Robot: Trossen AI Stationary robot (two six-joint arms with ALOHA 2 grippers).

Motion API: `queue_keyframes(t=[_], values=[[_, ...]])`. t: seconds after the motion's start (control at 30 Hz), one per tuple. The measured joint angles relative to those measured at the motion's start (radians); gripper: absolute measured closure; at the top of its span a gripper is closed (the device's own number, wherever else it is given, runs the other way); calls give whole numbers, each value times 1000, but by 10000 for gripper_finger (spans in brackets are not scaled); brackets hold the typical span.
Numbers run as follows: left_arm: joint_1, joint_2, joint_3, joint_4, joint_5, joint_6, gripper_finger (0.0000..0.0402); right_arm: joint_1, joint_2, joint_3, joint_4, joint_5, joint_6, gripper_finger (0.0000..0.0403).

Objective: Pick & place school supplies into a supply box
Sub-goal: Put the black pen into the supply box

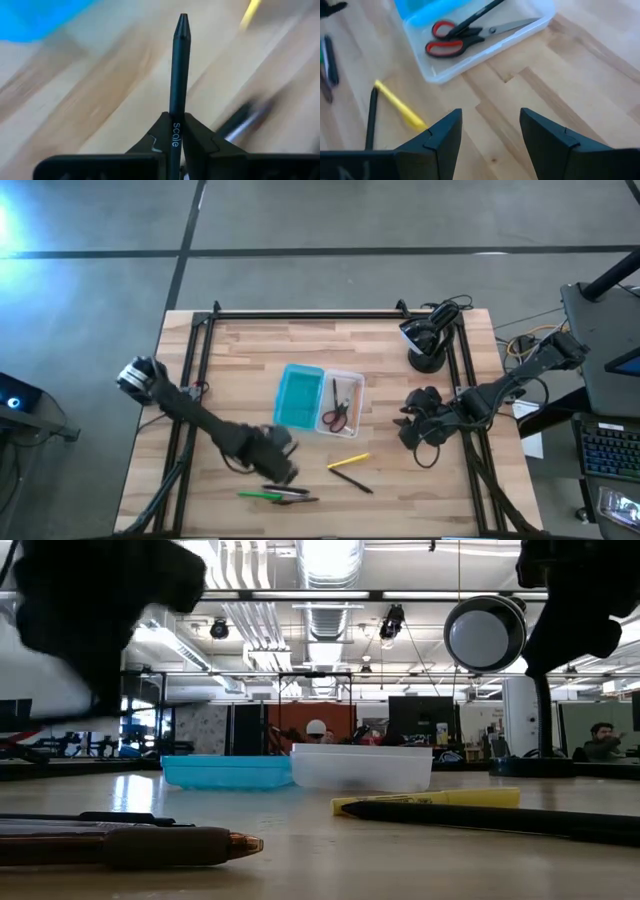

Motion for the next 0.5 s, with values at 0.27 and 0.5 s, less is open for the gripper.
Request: queue_keyframes(t=[0.27,0.5], values=[[227,-86,0,393,-196,-250,393,-4,0,0,3,50,118,211],[449,75,55,440,-20,-147,393,10,-9,0,1,43,143,211]])
